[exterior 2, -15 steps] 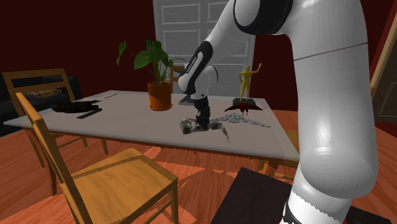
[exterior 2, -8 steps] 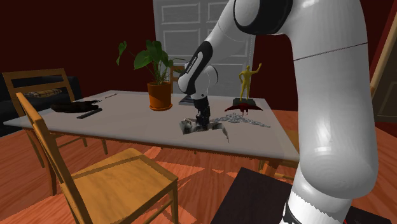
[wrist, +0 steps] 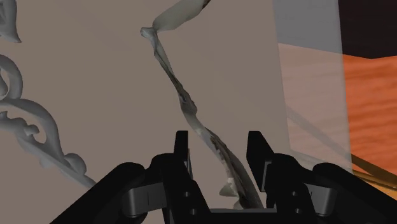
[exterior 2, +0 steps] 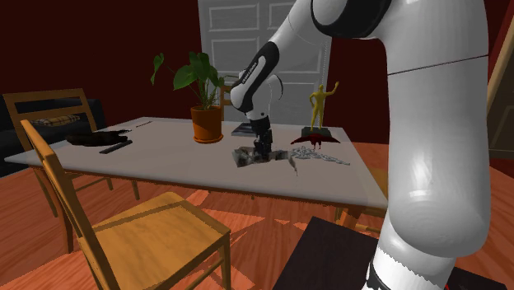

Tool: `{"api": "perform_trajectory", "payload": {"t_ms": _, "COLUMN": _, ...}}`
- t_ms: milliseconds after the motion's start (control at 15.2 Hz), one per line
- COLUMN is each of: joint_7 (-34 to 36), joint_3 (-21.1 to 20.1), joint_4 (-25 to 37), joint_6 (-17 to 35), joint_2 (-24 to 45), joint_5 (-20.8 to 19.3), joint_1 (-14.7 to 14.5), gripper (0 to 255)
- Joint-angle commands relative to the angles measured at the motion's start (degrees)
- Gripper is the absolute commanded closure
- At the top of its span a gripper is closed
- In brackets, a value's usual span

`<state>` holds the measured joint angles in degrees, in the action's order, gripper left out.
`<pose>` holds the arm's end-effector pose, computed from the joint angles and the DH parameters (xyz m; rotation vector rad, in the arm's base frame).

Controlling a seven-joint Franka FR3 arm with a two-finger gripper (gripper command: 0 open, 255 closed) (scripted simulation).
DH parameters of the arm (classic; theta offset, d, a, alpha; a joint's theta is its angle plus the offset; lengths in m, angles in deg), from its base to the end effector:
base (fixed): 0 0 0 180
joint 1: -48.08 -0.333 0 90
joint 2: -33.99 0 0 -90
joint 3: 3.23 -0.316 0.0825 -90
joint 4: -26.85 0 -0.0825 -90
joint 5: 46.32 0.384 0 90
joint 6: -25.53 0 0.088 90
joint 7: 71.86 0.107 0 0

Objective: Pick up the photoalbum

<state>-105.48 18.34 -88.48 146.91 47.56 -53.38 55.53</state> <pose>0.5060 -0.2805 0.3363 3.0179 0.2348 -0.3008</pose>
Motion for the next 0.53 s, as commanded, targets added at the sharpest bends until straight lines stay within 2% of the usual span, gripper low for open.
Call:
{"api": "perform_trajectory", "payload": {"t_ms": 0, "joint_7": -0.08, "joint_3": 0.06, "joint_4": 0.93, "joint_6": -1.62, "joint_2": -0.71, "joint_5": -0.17, "joint_1": -0.09, "gripper": 255}}
{"api": "perform_trajectory", "payload": {"t_ms": 462, "joint_7": -0.22, "joint_3": 0.2, "joint_4": 3.04, "joint_6": -5.9, "joint_2": -3.0, "joint_5": -0.78, "joint_1": -0.38, "gripper": 255}}
